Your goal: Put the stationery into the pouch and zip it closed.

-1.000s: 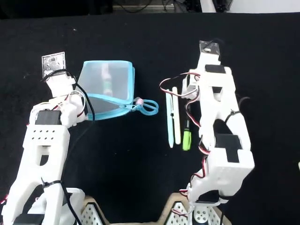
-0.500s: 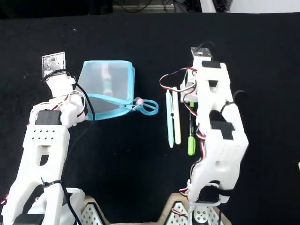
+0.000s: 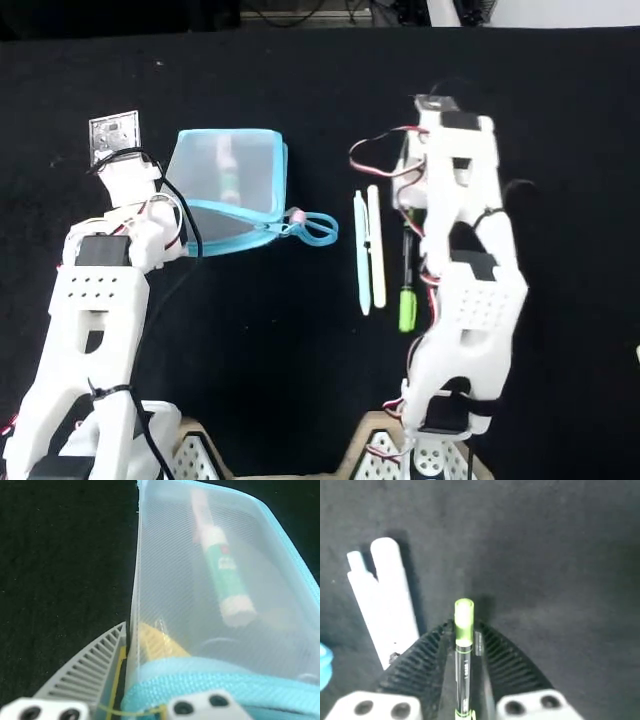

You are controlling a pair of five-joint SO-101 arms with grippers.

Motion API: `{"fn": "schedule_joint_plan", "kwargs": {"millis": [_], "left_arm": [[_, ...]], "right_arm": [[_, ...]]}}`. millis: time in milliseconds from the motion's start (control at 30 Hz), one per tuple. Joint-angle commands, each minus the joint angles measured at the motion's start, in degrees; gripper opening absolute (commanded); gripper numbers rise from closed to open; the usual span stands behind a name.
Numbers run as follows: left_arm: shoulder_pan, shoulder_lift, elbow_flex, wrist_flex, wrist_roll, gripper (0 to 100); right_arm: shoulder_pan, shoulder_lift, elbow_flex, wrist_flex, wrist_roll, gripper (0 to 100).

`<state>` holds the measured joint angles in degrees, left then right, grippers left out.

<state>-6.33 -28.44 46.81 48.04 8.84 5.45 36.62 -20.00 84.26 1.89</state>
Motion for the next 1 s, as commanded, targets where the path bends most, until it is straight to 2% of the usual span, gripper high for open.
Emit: {"fn": "schedule_joint_plan", "kwargs": {"millis": [0,133,233,367,533,733,867,967], "left_arm": [[0.04,0.79,1.45,0.18,1.05,3],[0.13,0.79,1.63,0.18,1.14,3],[0.13,0.79,1.63,0.18,1.14,3],[0.13,0.79,1.63,0.26,1.14,3],[0.13,0.79,1.63,0.26,1.14,3],[0.13,0.79,1.63,0.26,1.05,3],[0.13,0.79,1.71,0.26,1.05,3],[0.13,0.79,1.71,0.35,0.97,3]], "right_arm": [[2.99,-7.69,-4.09,1.23,5.80,1.1],[5.80,-9.98,-6.81,2.20,17.49,1.1],[9.14,-10.33,-11.03,7.38,24.97,1.1],[13.36,-10.42,-17.63,13.71,31.21,1.1],[17.49,-10.51,-24.13,16.70,37.54,1.1],[16.70,-10.59,-18.33,16.79,38.59,1.1],[14.68,-10.15,-12.09,16.53,35.08,1.5],[14.59,-8.04,-6.64,12.40,34.29,1.5]]}}
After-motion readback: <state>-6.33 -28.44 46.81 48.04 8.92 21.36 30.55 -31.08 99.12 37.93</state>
